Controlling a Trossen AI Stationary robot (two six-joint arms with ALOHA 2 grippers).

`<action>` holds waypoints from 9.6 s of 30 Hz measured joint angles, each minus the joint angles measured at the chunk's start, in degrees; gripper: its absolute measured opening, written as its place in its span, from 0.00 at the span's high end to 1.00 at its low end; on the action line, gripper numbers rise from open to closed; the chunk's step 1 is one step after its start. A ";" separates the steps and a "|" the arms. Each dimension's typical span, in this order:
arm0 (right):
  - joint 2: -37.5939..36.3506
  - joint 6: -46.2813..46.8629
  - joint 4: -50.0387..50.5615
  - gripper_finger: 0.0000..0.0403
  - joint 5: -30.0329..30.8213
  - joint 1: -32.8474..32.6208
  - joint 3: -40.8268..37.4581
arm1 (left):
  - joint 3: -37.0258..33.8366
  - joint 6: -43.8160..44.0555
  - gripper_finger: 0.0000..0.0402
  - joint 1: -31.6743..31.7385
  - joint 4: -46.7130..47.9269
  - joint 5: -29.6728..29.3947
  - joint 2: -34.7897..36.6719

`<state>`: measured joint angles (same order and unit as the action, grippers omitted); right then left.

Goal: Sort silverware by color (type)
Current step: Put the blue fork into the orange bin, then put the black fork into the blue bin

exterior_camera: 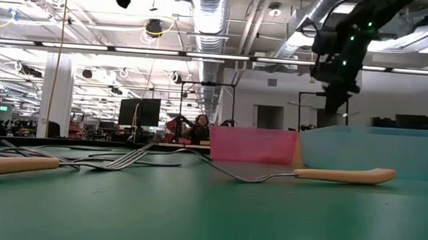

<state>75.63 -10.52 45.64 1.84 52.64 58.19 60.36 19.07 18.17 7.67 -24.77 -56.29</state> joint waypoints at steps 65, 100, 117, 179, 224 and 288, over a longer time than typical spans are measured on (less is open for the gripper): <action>23.48 -3.24 0.62 0.88 7.67 -2.20 -3.30 | 0.00 0.17 0.73 0.04 2.42 -3.69 0.02; 23.64 1.14 0.63 0.77 7.22 -1.88 -3.39 | 0.00 0.15 0.73 0.04 3.56 -3.69 0.02; 23.96 -1.48 8.35 0.77 6.28 -1.88 4.21 | 0.00 0.15 0.73 0.02 3.60 -3.67 0.02; -20.10 21.23 -12.13 0.77 -21.19 -27.15 4.44 | 0.00 -8.66 0.73 -12.83 15.94 9.70 5.41; -7.52 26.61 -6.28 0.77 -14.65 -51.51 2.39 | -6.26 11.62 0.64 -24.50 32.42 5.15 -13.27; -5.78 34.58 -7.10 0.77 -12.19 -53.44 2.47 | -29.79 4.72 0.96 -22.04 -0.05 12.46 -30.57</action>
<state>69.84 24.05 38.54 -10.35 -0.80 60.66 30.57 23.79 -3.86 7.62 -12.32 -86.86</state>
